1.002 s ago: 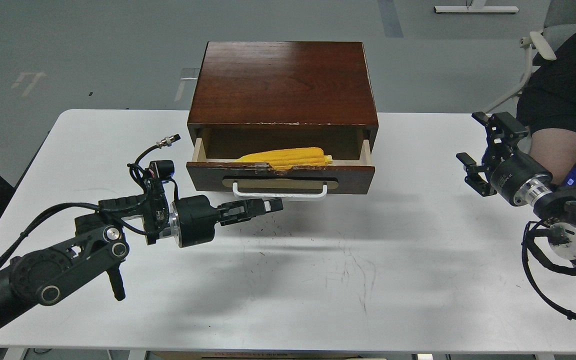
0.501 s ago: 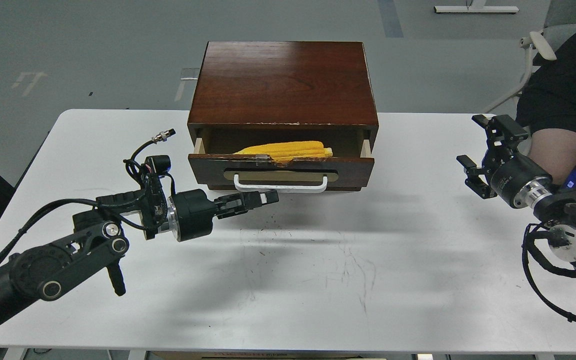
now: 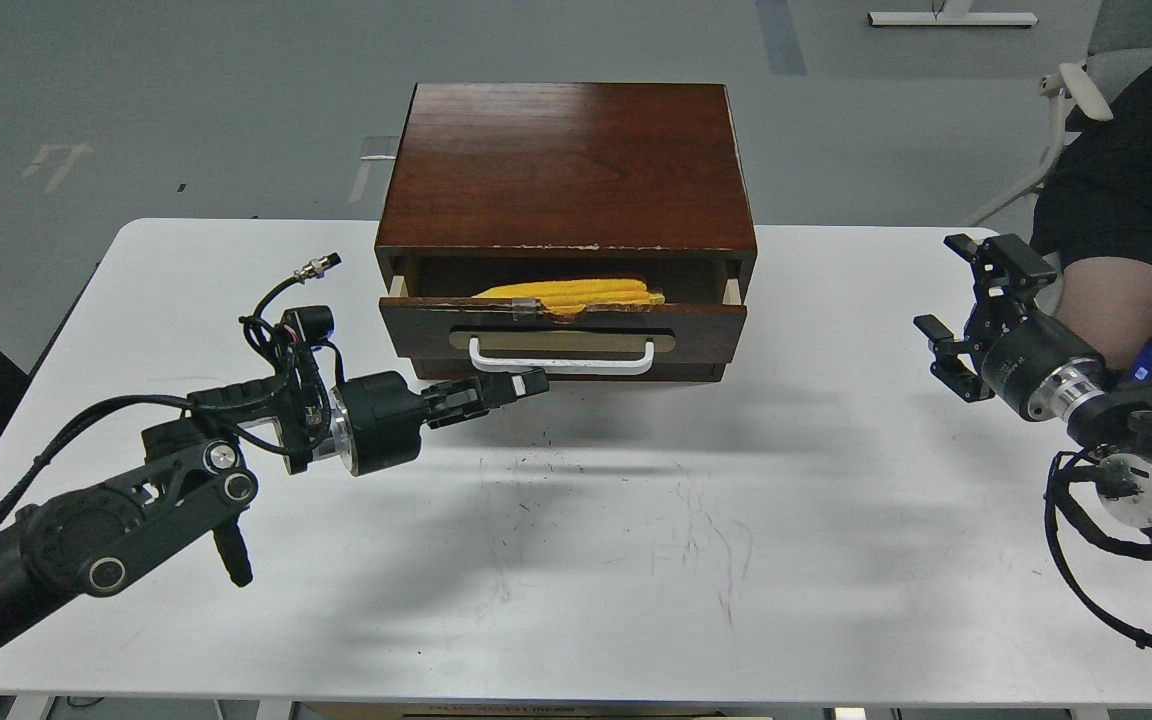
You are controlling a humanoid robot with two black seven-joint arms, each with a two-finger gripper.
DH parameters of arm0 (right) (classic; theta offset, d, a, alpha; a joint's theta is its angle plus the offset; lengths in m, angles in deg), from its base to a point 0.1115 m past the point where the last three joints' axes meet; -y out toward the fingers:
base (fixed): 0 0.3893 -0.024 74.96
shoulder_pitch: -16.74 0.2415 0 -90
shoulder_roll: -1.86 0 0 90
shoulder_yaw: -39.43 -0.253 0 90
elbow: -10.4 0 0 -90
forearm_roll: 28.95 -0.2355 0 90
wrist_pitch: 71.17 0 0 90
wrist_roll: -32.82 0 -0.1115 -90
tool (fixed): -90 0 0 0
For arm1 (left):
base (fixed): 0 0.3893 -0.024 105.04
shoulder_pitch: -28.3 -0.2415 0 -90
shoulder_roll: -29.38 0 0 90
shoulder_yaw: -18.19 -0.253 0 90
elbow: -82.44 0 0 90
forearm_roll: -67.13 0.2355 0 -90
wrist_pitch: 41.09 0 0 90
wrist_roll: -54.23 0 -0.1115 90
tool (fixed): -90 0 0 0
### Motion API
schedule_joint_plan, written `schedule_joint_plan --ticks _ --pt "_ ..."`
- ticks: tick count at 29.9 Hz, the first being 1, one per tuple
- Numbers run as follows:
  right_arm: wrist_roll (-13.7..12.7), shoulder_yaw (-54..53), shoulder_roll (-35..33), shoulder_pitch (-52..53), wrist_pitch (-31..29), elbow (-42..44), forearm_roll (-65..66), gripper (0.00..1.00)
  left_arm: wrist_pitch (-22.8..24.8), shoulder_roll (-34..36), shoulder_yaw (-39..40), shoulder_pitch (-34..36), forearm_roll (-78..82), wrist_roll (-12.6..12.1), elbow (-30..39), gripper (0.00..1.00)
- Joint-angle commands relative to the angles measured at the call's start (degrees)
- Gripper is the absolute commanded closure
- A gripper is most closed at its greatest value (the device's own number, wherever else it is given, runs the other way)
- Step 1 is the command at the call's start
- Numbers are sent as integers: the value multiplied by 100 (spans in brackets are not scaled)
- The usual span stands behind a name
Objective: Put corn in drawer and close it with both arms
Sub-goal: 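Push the drawer shut with the left gripper, away from the robot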
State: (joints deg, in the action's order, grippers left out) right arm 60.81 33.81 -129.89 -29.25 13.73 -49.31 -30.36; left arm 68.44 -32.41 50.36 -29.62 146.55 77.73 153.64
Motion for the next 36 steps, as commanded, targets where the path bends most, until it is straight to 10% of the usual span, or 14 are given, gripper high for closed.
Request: schedule_joint_plan --ticks 1,36 --pt "1 0 0 -6 0 3 0 1 -71 0 -1 0 4 -3 -27 100" --pt "1 -8 0 -103 9 3 0 1 -274 -17 8 167 -5 -3 -422 100"
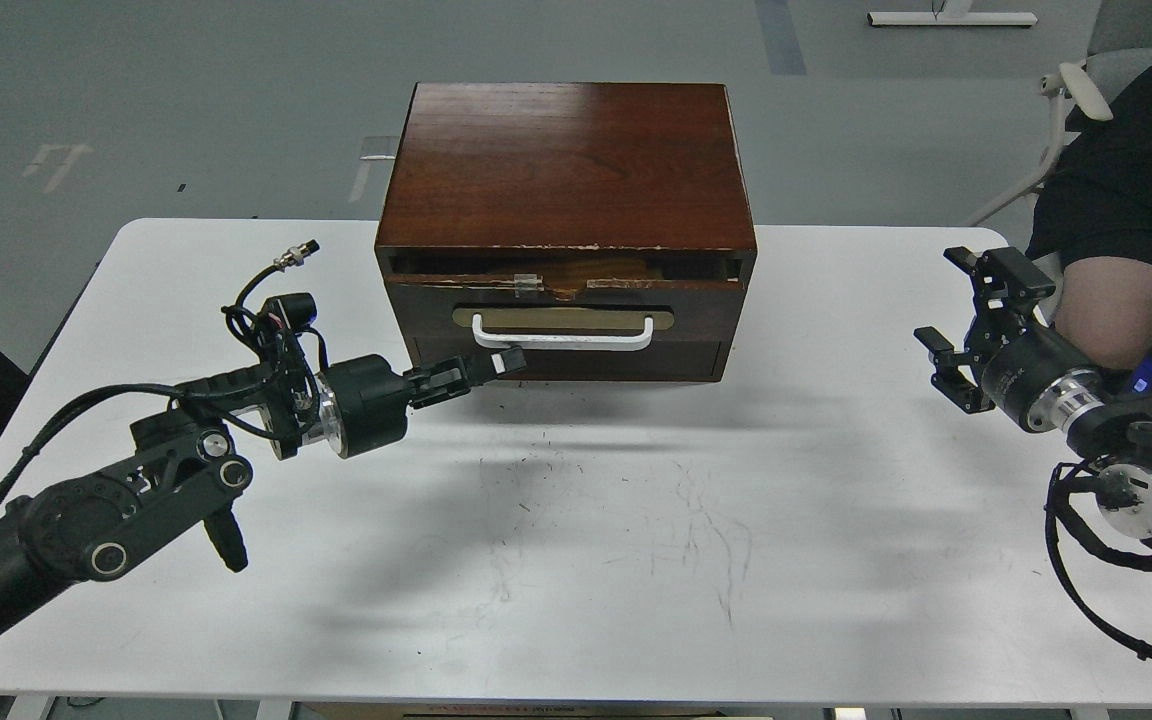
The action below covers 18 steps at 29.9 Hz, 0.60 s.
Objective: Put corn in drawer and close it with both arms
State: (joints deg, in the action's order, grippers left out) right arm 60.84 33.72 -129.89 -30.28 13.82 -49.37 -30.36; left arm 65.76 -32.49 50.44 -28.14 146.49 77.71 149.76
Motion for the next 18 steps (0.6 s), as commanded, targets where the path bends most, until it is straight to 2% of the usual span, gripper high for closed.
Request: schedule_joint_plan --ticks 1,18 --pt "-2 0 0 9 0 9 0 1 -6 -9 1 27 1 -1 -51 100" --pt "-2 -17 0 -26 0 9 0 1 -243 -220 -8 168 1 -1 -377 100"
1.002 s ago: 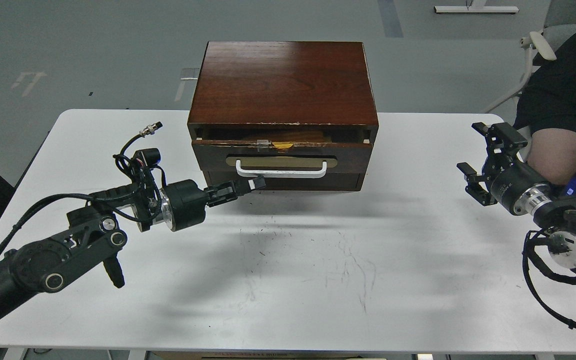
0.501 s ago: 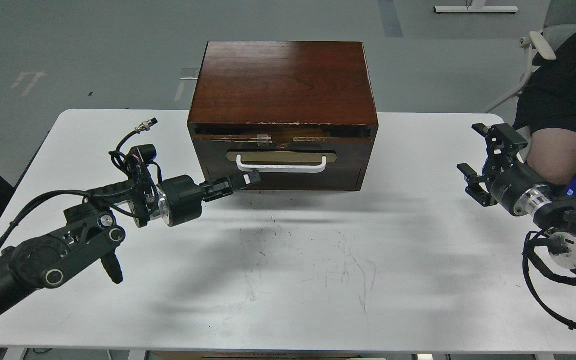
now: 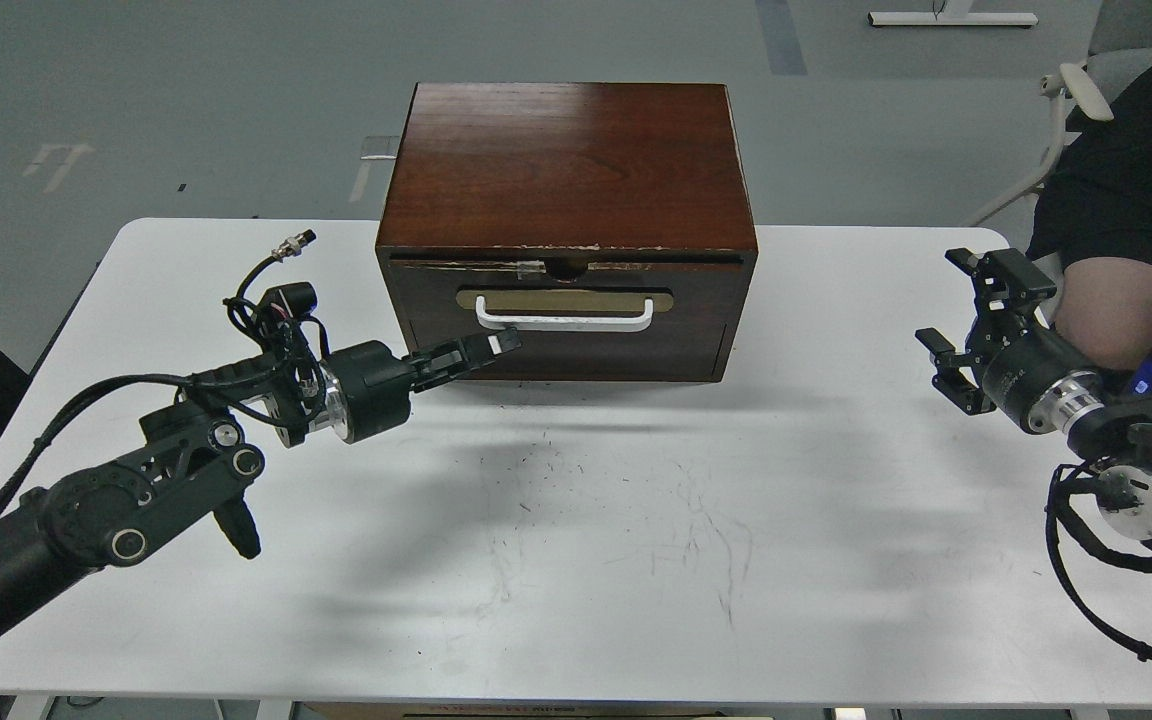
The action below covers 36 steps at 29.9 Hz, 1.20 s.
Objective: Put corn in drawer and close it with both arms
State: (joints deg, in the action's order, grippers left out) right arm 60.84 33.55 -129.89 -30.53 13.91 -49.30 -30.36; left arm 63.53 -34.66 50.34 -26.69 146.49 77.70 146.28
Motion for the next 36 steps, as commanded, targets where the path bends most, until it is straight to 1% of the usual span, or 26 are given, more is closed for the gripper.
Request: schedule_joint_plan --ticks 1,16,20,22,23,24,25,26,28,29,30,36 --pt "-2 0 0 -1 -1 2 0 1 -47 -3 1 32 0 0 -55 100" --pt "-2 -9 -9 -19 -1 -7 0 1 32 23 -95 33 -35 26 14 100" --pt "-2 -26 -9 -19 -1 -7 0 1 217 234 -113 -99 -149 79 321 100" --pt "-2 -26 -9 -19 -1 -7 0 1 322 463 -96 -257 -175 123 567 100" --pt "-2 -35 -9 -10 -1 2 0 1 383 576 -69 -353 -280 228 768 100" --pt "-2 -35 -9 -10 -1 2 0 1 419 699 -43 -450 -516 403 979 89" --pt "-2 -35 -9 -10 -1 2 0 1 419 770 -34 -494 -666 453 1068 77" --pt "-2 -35 -17 -10 -1 -7 0 1 419 936 -25 -573 -1007 453 1209 55" --pt "-2 -35 -9 -10 8 -7 0 1 419 1095 -16 -635 -1395 453 1332 35" --pt "-2 -44 -9 -19 8 -7 0 1 419 1253 1 -653 -1815 453 1411 11" --pt "-2 -79 -9 -19 8 -7 -9 1 410 1367 27 -653 -2210 453 1421 1" --pt "-2 -246 9 -45 26 2 -18 1 366 1649 528 -741 -3672 453 1333 1"
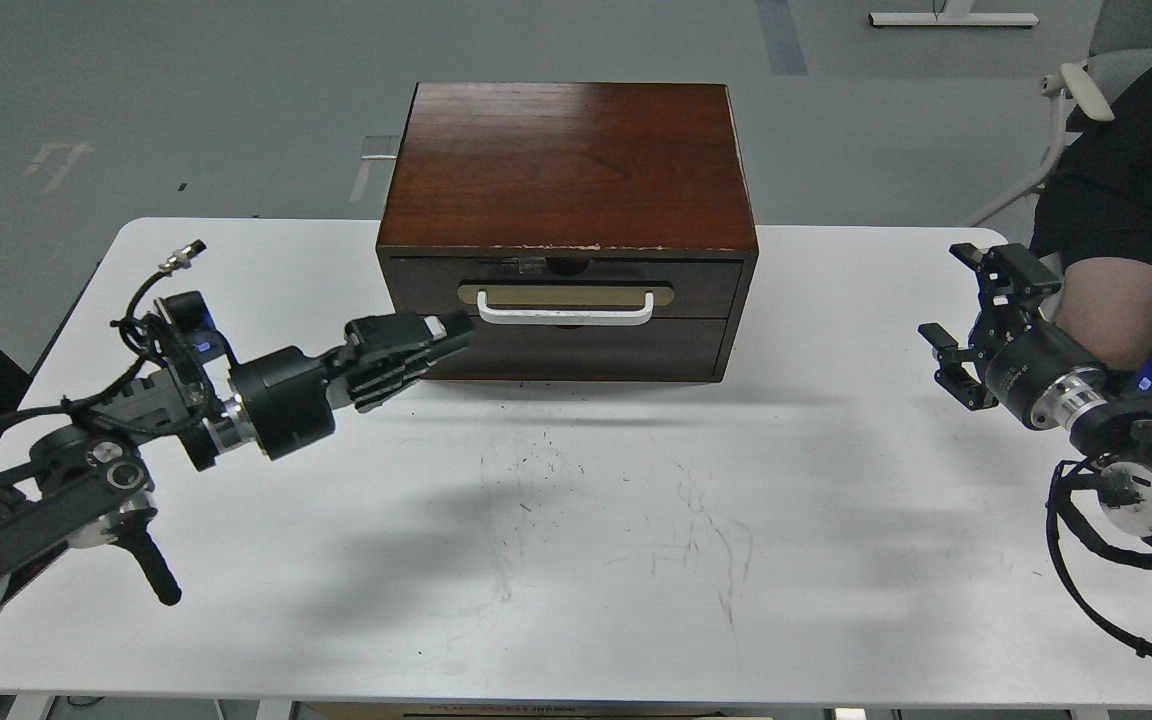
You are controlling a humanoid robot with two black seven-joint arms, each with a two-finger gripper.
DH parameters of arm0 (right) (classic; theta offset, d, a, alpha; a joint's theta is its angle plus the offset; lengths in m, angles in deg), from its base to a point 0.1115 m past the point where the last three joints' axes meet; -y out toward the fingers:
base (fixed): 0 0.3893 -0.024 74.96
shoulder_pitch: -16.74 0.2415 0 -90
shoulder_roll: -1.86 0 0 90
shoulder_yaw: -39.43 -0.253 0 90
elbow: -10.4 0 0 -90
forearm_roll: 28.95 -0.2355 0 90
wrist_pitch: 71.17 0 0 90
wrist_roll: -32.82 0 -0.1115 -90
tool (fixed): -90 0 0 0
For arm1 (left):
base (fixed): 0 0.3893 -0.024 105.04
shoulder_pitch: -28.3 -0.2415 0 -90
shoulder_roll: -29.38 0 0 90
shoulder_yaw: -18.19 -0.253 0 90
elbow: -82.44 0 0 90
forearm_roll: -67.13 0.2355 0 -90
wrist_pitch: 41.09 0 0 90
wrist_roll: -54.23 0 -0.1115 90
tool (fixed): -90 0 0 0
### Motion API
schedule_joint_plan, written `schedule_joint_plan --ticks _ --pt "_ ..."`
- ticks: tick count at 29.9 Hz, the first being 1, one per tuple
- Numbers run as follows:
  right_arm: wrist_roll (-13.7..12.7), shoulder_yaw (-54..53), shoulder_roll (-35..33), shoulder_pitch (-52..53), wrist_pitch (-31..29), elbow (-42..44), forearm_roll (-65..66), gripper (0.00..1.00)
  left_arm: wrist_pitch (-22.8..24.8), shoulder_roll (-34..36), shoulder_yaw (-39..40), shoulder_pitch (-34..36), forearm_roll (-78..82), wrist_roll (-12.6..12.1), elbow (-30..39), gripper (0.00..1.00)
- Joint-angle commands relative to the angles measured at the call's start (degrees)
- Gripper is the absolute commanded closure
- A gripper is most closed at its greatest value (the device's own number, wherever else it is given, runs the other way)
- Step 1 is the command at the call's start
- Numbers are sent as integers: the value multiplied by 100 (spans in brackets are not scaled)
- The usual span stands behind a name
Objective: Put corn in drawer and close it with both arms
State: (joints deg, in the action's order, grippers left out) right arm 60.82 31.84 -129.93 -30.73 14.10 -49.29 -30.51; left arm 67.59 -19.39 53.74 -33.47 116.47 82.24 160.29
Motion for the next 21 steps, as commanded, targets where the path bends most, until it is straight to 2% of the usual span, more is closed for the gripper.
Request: schedule_joint_plan --ticks 1,6,10,16,21 --pt "0 -118 31 -60 16 1 -2 1 -39 167 258 -89 -984 0 -146 1" --pt "0 -189 233 -105 34 1 -81 1 -39 202 522 -300 -1628 0 -384 1" --pt "0 -312 435 -192 43 10 -90 1 83 158 953 -897 -1805 0 -463 1" --pt "0 -330 637 -236 43 10 -81 0 716 -26 1594 -1697 -1805 0 -463 1" --pt "0 -321 664 -237 43 1 -81 0 717 -123 1639 -1759 -1787 -14 -481 1"
